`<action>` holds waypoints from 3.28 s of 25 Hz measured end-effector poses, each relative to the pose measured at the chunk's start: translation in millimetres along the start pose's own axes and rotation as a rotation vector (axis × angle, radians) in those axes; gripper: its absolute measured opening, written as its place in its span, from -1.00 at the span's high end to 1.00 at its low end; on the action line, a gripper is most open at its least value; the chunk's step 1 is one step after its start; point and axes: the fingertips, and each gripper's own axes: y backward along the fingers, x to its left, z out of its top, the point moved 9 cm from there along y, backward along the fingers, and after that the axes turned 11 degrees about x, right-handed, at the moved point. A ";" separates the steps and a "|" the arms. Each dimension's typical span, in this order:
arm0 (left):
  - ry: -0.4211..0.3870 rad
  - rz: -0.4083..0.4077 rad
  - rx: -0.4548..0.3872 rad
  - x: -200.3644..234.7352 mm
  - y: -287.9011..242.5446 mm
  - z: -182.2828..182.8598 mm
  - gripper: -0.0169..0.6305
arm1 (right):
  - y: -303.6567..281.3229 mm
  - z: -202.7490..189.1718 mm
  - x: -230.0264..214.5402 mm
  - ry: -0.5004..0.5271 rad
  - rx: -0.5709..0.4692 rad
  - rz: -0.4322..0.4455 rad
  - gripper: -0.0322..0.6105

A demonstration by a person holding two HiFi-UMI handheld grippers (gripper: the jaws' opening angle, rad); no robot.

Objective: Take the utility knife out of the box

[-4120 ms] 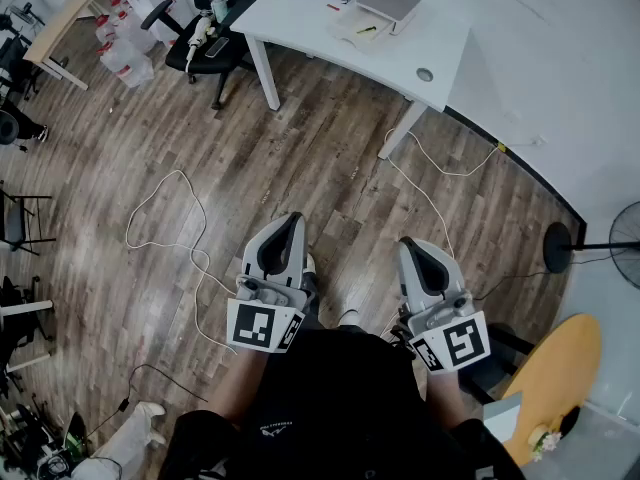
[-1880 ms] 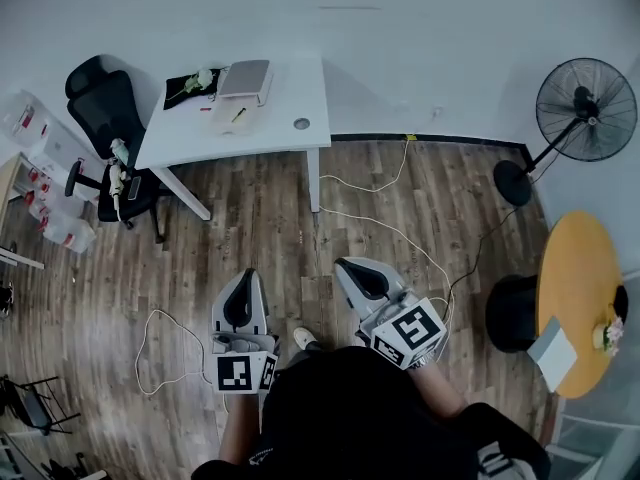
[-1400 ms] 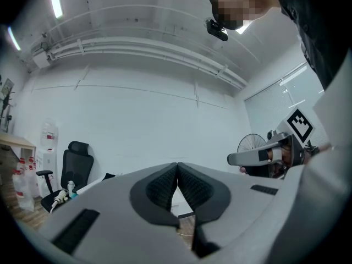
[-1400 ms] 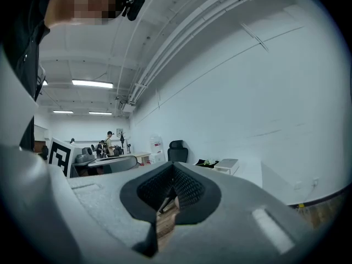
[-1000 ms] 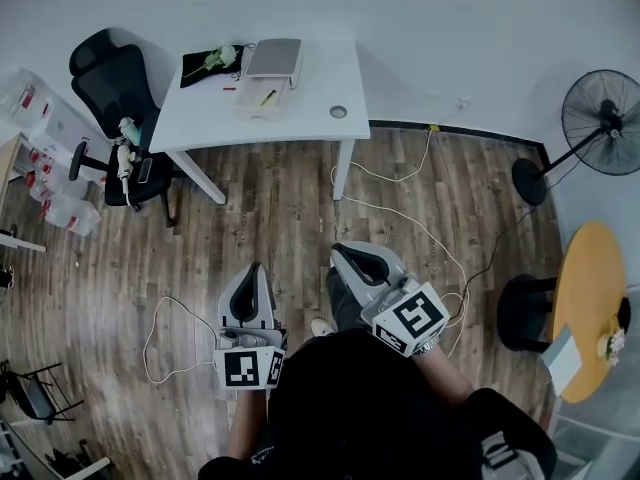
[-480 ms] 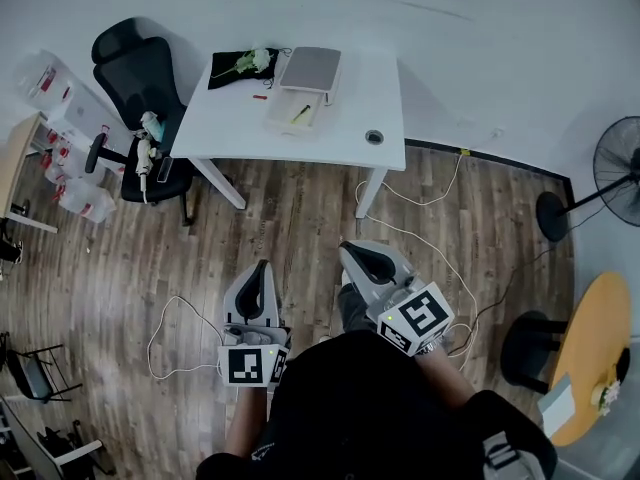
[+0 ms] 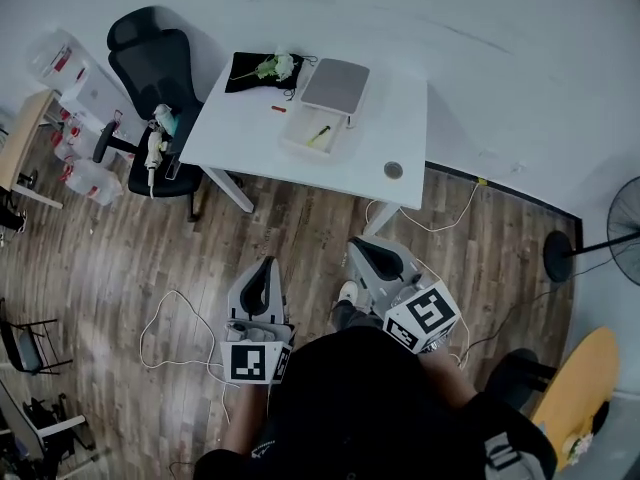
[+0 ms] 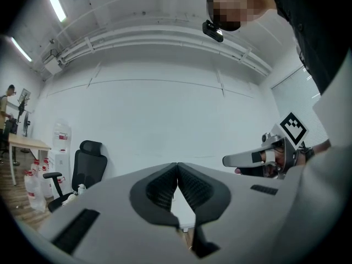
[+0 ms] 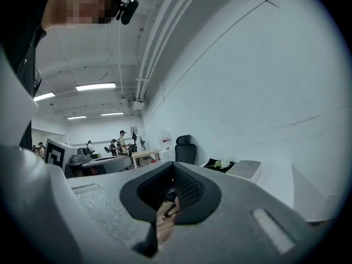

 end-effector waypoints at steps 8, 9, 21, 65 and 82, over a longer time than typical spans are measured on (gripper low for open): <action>0.016 0.082 -0.010 -6.0 -60.2 7.9 0.93 | -27.1 19.9 -72.8 0.022 -0.007 0.066 0.89; 0.022 0.094 -0.012 -5.8 -65.5 9.7 0.93 | -29.7 22.8 -80.3 0.025 -0.007 0.068 0.89; 0.013 0.073 0.011 -5.9 -129.2 17.8 0.93 | -31.3 26.0 -129.9 0.007 -0.015 0.028 0.89; -0.187 -0.608 0.157 168.5 -435.8 32.2 0.93 | -221.8 107.1 -194.4 -0.146 -0.058 -0.602 0.89; -0.278 -0.752 0.524 180.8 -509.2 -60.4 0.93 | -254.6 104.2 -190.5 -0.213 -0.061 -0.757 0.89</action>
